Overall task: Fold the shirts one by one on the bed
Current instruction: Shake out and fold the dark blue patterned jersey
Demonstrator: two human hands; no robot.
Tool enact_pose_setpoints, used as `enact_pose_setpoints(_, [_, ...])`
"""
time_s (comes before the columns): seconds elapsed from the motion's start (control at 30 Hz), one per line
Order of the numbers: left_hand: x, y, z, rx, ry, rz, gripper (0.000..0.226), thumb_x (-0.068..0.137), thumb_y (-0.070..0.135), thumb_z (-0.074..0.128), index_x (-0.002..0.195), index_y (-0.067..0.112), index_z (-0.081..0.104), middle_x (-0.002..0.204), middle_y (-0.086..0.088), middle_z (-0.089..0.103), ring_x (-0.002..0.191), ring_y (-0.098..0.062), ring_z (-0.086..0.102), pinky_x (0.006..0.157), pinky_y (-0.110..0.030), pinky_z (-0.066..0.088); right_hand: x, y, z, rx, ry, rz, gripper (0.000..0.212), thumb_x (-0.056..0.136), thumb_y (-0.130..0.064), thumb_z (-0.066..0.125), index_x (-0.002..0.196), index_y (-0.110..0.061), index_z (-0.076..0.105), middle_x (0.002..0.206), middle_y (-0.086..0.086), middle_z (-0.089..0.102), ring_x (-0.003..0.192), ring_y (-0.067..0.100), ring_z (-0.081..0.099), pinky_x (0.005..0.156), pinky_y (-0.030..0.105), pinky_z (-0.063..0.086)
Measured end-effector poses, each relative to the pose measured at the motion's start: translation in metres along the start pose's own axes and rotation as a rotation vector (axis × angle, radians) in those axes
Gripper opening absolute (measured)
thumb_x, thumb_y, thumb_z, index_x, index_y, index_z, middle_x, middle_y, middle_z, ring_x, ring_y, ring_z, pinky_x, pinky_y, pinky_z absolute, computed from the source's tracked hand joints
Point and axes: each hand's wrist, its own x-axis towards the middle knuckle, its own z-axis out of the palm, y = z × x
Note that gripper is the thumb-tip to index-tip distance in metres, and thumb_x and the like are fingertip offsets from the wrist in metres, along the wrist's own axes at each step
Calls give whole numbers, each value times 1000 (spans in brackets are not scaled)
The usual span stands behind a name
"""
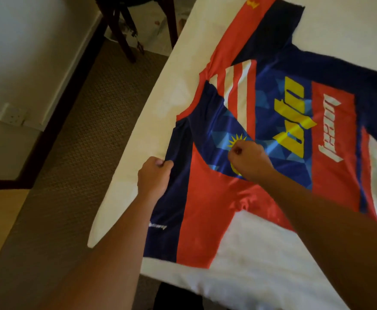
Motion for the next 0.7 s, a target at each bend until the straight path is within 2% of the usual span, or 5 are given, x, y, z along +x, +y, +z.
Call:
enact_pose_setpoints(0.13, [58, 51, 12, -28, -64, 72, 33, 92, 38, 63, 69, 17, 50, 69, 2, 55, 70, -21, 53, 61, -35, 35, 71, -39, -21, 21, 53, -76, 9, 90, -19, 56, 87, -22, 63, 81, -1, 62, 85, 28, 62, 69, 30, 42])
enact_pose_setpoints(0.23, [90, 75, 19, -141, -87, 64, 45, 90, 36, 66, 59, 19, 38, 53, 8, 42, 58, -18, 42, 59, -34, 33, 119, -68, -31, -41, 106, -169, 21, 94, -15, 54, 110, -17, 68, 103, 6, 66, 101, 31, 61, 79, 33, 44])
enact_pose_setpoints(0.43, [127, 71, 25, -240, -159, 71, 18, 81, 30, 80, 70, 19, 71, 60, 9, 65, 59, -6, 58, 63, -29, 45, 203, -120, -45, -348, 41, -327, 47, 96, -8, 47, 141, -21, 50, 136, 8, 55, 118, 34, 57, 92, 46, 52])
enact_pose_setpoints(0.57, [135, 64, 12, -352, -195, 126, 7, 86, 9, 77, 81, 7, 74, 74, -9, 71, 69, -11, 62, 69, -29, 48, 231, -148, -45, -712, -18, -400, 21, 98, -15, 49, 116, -13, 60, 116, 11, 60, 100, 34, 61, 79, 44, 54])
enact_pose_setpoints(0.7, [142, 62, 1, -456, 18, 85, 6, 91, 17, 74, 86, 14, 74, 82, 0, 75, 81, -10, 69, 80, -26, 52, 249, -169, -45, -436, 53, -443, 22, 99, -15, 50, 112, -9, 67, 117, 11, 67, 106, 32, 62, 87, 40, 52])
